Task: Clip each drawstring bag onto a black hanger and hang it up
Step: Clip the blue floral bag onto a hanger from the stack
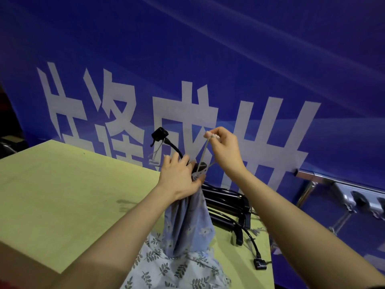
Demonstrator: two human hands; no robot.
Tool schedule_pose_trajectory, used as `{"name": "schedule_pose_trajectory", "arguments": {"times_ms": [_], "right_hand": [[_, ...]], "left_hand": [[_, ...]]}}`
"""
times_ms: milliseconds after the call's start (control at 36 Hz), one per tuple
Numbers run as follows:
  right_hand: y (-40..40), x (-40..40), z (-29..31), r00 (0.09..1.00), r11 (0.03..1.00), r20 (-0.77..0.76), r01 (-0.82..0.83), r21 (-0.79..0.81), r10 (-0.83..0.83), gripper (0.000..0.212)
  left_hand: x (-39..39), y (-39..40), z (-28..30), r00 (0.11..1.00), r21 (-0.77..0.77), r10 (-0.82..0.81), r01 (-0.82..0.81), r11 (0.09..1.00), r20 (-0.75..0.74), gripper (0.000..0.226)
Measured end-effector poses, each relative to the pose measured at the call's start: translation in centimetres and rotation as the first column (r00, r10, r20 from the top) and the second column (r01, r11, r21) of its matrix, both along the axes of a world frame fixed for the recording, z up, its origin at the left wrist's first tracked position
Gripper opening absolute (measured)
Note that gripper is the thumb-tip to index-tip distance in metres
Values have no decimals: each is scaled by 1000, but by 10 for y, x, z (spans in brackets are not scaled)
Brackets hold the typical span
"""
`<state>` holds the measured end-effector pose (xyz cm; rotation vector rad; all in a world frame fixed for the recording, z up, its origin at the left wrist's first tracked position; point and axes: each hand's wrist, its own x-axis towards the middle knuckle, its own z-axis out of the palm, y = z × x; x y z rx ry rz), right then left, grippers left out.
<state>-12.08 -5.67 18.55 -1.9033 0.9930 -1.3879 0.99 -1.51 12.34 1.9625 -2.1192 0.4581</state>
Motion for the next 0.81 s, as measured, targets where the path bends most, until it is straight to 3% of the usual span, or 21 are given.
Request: {"name": "schedule_pose_trajectory", "arguments": {"times_ms": [56,139,222,278,333,444,528,667,806], "right_hand": [[0,2,1,997,996,-76,-1,-88,-5,20],[0,2,2,970,964,-228,24,-266,-87,27],[-2,1,-2,882,859,-394,23,-511,-258,36],[0,-1,-2,841,763,-415,-4,-647,-347,38],[1,-3,1,837,738,-400,8,-674,-374,39],[1,-2,7,918,887,-281,136,-442,-280,45],[9,1,7,992,978,-12,119,-170,-123,42],[11,6,9,914,985,386,71,158,-127,47],[11,2,9,890,973,433,48,224,-143,44]], "left_hand": [[-3,-2,3,1000,-15,-5,5,1000,-17,66],[-9,-10,2,999,-26,9,-10,1000,-33,56],[-11,-22,-6,987,43,103,-98,994,-125,61],[-13,-26,-6,984,57,106,-99,994,-143,54],[-15,-27,-3,988,50,80,-74,996,-135,42],[-14,-21,5,986,33,89,-85,996,-145,30],[-11,-15,4,989,6,87,-87,996,-116,32],[-11,-8,1,989,-3,135,-135,991,-53,37],[-12,-3,-4,990,-25,141,-141,990,-13,42]]}}
